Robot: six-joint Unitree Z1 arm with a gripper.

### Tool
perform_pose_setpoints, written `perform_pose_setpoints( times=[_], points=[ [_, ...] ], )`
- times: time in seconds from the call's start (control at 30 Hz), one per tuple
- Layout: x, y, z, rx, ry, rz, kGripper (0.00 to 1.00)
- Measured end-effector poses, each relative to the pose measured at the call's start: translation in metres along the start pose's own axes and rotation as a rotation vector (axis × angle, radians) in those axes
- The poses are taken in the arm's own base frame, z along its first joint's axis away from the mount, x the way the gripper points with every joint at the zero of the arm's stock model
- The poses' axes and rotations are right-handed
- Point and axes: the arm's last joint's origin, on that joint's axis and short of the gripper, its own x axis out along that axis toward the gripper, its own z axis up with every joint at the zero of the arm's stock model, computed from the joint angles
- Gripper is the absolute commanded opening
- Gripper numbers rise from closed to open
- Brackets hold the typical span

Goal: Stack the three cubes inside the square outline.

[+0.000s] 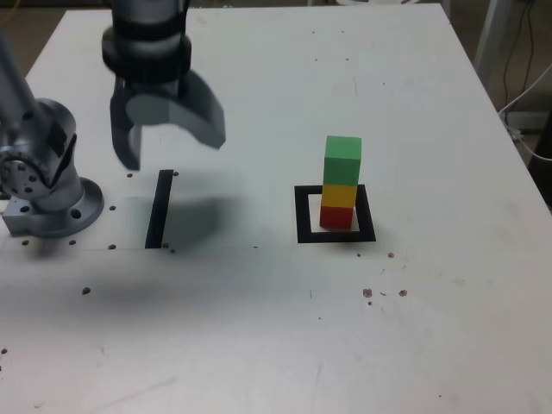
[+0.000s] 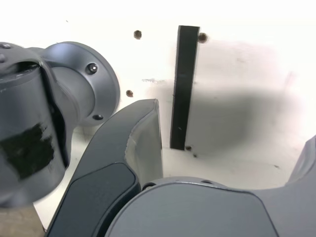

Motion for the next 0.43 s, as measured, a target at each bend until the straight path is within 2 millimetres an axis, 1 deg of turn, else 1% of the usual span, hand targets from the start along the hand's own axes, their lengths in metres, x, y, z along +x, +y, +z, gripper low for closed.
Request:
perform_pose_setpoints(
  times=[0.13, 0.43],
  points=[
    [0.026, 0.002, -0.010, -0.002, 0.045, -0.020, 1.00],
    [0.046, 0.001, -0.015, 0.002, 0.044, -0.053, 1.00]
  ],
)
